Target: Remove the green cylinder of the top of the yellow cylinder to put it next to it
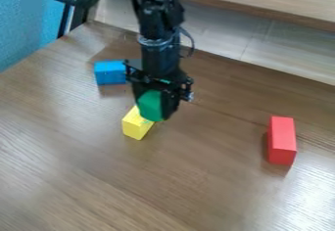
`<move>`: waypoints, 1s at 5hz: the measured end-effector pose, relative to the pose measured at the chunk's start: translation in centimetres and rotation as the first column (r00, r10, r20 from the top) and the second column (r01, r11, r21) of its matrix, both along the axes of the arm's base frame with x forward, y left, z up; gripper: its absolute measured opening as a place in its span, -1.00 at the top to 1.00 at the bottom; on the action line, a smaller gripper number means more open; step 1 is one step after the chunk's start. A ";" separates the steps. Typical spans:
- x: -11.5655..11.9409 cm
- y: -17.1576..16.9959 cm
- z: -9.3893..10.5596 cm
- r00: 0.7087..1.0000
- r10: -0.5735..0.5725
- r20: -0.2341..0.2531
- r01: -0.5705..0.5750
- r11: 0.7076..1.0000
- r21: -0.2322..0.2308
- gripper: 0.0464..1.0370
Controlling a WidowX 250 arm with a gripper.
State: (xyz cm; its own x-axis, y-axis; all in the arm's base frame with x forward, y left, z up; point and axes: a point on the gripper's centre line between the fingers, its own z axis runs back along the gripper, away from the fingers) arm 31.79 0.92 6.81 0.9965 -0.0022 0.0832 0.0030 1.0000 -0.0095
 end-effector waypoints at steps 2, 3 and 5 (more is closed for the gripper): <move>0.0 -4.4 -0.9 0.993 -0.119 -0.007 0.119 0.993 -0.019 -0.12; -0.1 -6.0 -2.5 0.988 -0.148 -0.037 0.146 0.988 -0.047 -0.12; 0.1 -6.4 -4.4 0.992 -0.110 -0.065 0.107 0.993 -0.050 -0.22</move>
